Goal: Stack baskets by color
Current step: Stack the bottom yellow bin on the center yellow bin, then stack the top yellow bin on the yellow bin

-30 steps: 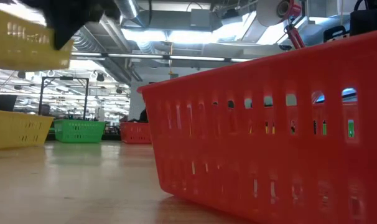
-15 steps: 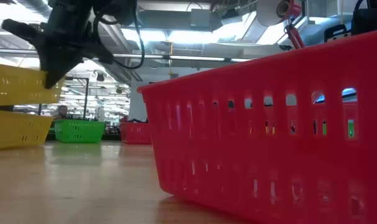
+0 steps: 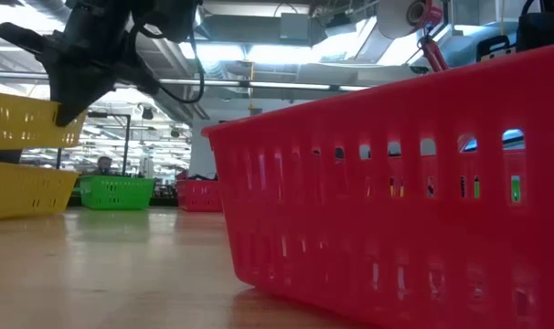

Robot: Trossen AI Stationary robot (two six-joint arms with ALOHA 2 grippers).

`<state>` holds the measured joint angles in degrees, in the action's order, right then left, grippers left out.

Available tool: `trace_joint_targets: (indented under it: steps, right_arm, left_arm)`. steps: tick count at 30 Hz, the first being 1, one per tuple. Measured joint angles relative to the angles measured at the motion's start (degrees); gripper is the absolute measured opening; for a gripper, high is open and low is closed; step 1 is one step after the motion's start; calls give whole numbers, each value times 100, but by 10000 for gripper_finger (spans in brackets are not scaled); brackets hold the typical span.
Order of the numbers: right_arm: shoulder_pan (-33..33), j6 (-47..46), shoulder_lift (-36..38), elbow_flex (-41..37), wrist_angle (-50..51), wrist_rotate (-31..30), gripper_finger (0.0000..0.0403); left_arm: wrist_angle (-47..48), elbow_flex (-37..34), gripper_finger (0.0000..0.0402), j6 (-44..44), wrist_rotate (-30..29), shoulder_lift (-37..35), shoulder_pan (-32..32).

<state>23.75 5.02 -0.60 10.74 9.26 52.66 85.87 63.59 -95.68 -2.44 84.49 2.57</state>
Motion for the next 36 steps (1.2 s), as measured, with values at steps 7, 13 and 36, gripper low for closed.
trace_joint_targets:
  steps: [7,13,36]
  right_arm:
    - [1,2,0,0,0,-2,10]
    - [0,2,0,0,0,-2,10]
    - [0,22,0,0,0,-2,10]
  left_arm:
    - [-372,-326,0,-78,-38,0,0]
    - [-1255,-699,0,-130,167,7,0]
    - [-2366,-703,68,674,329,7,-50]
